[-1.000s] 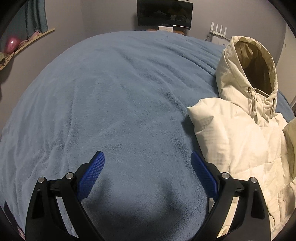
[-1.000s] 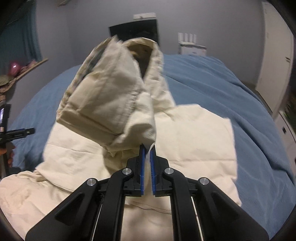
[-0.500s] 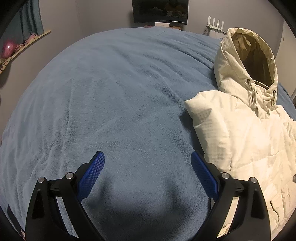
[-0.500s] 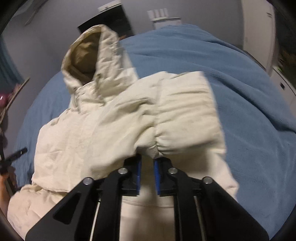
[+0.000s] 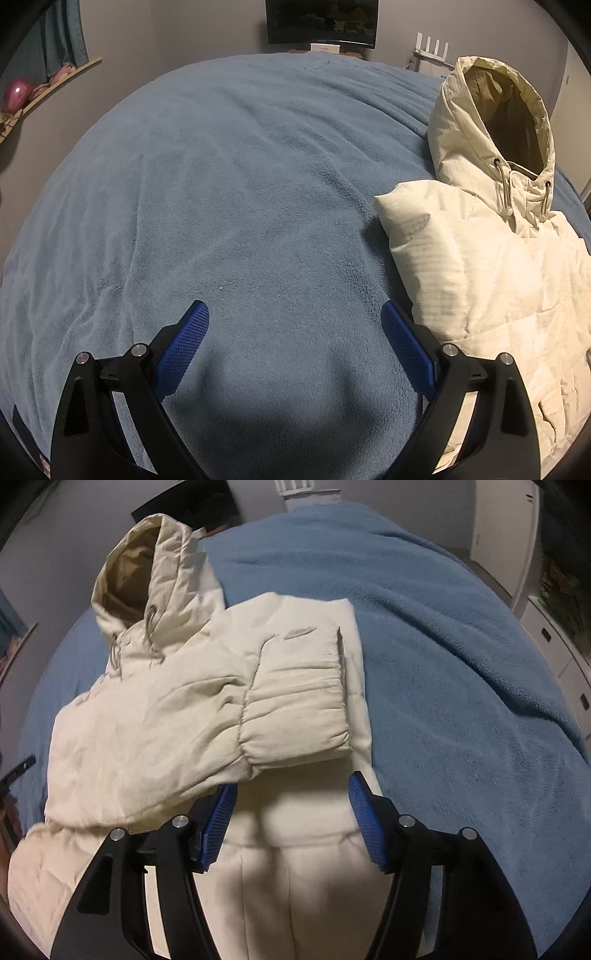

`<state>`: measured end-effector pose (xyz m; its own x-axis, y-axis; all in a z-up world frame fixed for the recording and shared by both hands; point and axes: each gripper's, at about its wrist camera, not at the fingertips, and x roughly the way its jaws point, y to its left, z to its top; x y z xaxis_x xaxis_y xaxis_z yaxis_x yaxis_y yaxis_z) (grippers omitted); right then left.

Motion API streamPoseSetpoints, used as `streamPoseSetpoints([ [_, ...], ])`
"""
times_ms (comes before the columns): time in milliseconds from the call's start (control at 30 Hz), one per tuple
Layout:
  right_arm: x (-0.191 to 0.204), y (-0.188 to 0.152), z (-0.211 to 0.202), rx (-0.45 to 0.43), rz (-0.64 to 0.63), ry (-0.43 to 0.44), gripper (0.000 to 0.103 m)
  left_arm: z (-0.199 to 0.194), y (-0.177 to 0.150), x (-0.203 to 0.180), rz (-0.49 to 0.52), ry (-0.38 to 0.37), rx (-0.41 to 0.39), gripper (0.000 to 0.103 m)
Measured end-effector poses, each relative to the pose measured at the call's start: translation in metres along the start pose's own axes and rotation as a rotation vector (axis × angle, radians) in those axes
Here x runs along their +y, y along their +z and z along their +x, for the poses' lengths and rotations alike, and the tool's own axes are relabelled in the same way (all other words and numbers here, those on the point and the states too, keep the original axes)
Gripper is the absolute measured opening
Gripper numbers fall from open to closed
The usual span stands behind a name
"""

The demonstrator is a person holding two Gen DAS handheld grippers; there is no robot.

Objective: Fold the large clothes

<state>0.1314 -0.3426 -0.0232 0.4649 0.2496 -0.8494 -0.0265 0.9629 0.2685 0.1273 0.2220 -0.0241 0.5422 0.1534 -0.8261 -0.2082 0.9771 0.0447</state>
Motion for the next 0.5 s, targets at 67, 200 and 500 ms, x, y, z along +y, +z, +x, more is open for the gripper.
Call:
streamPoseSetpoints([
  [67,0.002,-0.001,-0.004,0.027,-0.031,0.095,0.067,0.000,0.000,-0.001,0.008,0.000,0.001,0.091],
  [200,-0.001,0.005,-0.011,-0.028,-0.006,0.119,0.084,-0.001,-0.002,-0.007,0.032,0.003,-0.003,0.091],
  [500,-0.016,0.006,0.013,-0.083,0.134,0.128,0.044,0.004,-0.004,-0.017,0.077,0.015,0.011,0.091],
])
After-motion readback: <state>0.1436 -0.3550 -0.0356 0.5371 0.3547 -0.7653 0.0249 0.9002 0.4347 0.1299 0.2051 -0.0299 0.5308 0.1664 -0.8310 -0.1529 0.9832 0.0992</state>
